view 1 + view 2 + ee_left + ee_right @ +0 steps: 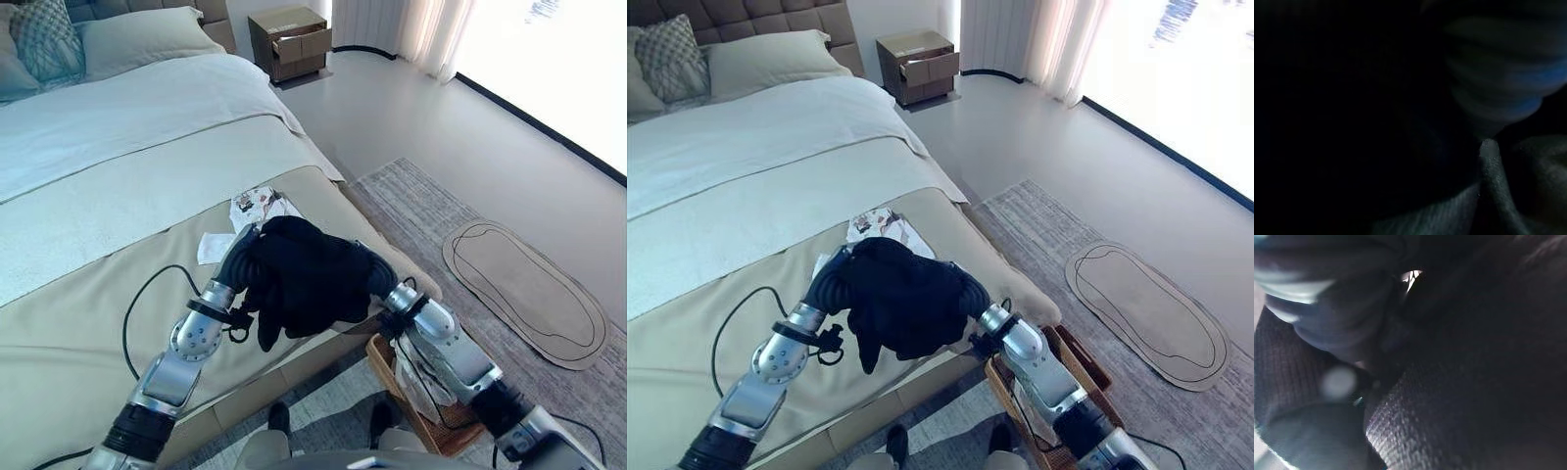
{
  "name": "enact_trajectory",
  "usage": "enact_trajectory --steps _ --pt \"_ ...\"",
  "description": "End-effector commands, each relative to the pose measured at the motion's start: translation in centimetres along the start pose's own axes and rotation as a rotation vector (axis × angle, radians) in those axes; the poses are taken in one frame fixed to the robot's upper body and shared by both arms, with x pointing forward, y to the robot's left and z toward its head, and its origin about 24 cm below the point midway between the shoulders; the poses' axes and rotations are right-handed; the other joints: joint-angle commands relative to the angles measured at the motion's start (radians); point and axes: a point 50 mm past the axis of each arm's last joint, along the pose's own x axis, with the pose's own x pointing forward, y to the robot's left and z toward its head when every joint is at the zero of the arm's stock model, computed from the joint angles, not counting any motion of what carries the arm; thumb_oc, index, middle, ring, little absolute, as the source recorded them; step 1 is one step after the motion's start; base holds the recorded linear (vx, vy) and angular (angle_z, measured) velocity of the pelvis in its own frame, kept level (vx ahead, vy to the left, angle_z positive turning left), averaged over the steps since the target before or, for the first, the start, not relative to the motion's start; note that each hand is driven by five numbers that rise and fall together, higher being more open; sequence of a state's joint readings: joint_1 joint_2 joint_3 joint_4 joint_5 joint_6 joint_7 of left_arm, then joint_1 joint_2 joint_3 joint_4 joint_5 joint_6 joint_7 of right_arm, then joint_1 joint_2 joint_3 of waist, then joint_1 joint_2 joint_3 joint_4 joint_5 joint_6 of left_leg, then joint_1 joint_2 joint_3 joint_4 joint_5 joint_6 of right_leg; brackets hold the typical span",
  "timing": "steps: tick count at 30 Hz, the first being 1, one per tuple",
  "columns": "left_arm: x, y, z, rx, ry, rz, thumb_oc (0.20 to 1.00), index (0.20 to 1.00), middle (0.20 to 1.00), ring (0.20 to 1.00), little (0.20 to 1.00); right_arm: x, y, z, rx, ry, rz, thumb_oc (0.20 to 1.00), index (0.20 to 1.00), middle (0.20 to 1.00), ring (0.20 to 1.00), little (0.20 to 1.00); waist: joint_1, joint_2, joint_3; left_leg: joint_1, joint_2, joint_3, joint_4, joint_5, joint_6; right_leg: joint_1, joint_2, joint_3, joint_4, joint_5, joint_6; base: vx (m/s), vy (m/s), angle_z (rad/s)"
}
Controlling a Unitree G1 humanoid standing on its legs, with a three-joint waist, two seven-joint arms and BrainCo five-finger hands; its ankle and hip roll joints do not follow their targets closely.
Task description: Pick up clothes into the bucket
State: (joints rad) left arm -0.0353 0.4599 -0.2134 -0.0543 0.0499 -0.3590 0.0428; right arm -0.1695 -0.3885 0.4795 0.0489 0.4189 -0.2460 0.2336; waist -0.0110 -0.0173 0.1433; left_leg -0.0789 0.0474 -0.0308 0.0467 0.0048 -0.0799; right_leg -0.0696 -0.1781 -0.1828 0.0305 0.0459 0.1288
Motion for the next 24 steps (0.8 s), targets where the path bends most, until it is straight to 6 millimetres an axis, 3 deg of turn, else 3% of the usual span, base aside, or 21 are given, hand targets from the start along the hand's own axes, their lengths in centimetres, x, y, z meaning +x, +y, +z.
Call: enact_trajectory --steps 1,4,5,6,8,11,19,24 --pt "-0.3 2.2 -0.1 -0.068 -0.018 0.124 1.000 1.000 1.000 1.000 1.000 -0.2 -0.8 2.5 0.101 -0.180 -0.088 0.200 0.200 0.200 0.200 0.200 -0.002 -0.055 -0.039 -0.031 0.002 0.029 0.008 -0.002 0.029 -0.008 -0.047 -0.005 0.018 0.017 0.043 0.00 0.000 0.00" --pt "-1.2 2.3 -1.4 -0.157 0.044 0.163 1.000 1.000 1.000 1.000 1.000 -2.8 -3.2 1.5 0.141 -0.171 -0.278 0.200 0.200 0.200 0.200 0.200 -0.010 -0.056 -0.043 -0.027 0.002 0.031 0.005 -0.002 0.030 -0.007 -0.046 -0.005 0.019 0.017 0.045 0.00 0.000 0.00" --pt "-1.2 2.3 -1.4 -0.157 0.044 0.163 1.000 1.000 1.000 1.000 1.000 -2.8 -3.2 1.5 0.141 -0.171 -0.278 0.200 0.200 0.200 0.200 0.200 -0.009 -0.056 -0.043 -0.027 0.002 0.031 0.005 -0.002 0.030 -0.007 -0.046 -0.005 0.019 0.017 0.045 0.00 0.000 0.00" --pt "-1.7 2.5 -1.7 -0.188 0.062 0.174 1.000 1.000 1.000 1.000 1.000 -4.3 -4.5 1.2 0.144 -0.172 -0.389 0.200 0.200 0.200 0.200 0.200 -0.014 -0.056 -0.045 -0.023 0.003 0.031 0.003 -0.003 0.030 -0.004 -0.046 -0.003 0.018 0.018 0.045 0.00 0.000 0.00" --pt "-1.8 2.5 -1.9 -0.206 0.068 0.175 1.000 1.000 1.000 1.000 1.000 -5.0 -5.1 1.1 0.133 -0.170 -0.443 0.200 0.200 0.200 0.200 0.200 -0.016 -0.056 -0.047 -0.021 0.003 0.031 0.003 -0.004 0.031 -0.002 -0.046 -0.002 0.018 0.017 0.045 0.00 0.000 0.00" --pt "-2.7 2.7 -2.6 -0.247 0.102 0.193 1.000 1.000 1.000 1.000 1.000 -7.8 -7.5 1.1 0.081 -0.174 -0.646 0.200 0.200 0.200 0.200 0.200 -0.027 -0.056 -0.056 -0.012 0.003 0.033 -0.002 -0.006 0.032 0.002 -0.045 -0.002 0.017 0.016 0.045 0.01 0.000 0.00" --pt "-3.8 3.8 -3.3 -0.263 0.133 0.270 1.000 1.000 1.000 1.000 1.000 -12.0 -10.5 1.8 0.012 -0.227 -0.953 0.200 0.200 0.200 0.200 0.200 -0.040 -0.056 -0.063 -0.003 0.008 0.037 -0.008 -0.011 0.032 0.006 -0.040 0.004 0.013 0.013 0.045 0.00 0.000 0.00" --pt "-4.5 4.5 -3.2 -0.266 0.128 0.328 1.000 1.000 1.000 1.000 1.000 -15.7 -12.0 2.4 -0.014 -0.287 -1.168 0.200 0.200 0.200 0.200 0.200 -0.054 -0.061 -0.067 -0.001 0.010 0.042 -0.008 -0.017 0.032 0.002 -0.034 0.013 0.013 0.008 0.044 0.00 0.000 0.00"
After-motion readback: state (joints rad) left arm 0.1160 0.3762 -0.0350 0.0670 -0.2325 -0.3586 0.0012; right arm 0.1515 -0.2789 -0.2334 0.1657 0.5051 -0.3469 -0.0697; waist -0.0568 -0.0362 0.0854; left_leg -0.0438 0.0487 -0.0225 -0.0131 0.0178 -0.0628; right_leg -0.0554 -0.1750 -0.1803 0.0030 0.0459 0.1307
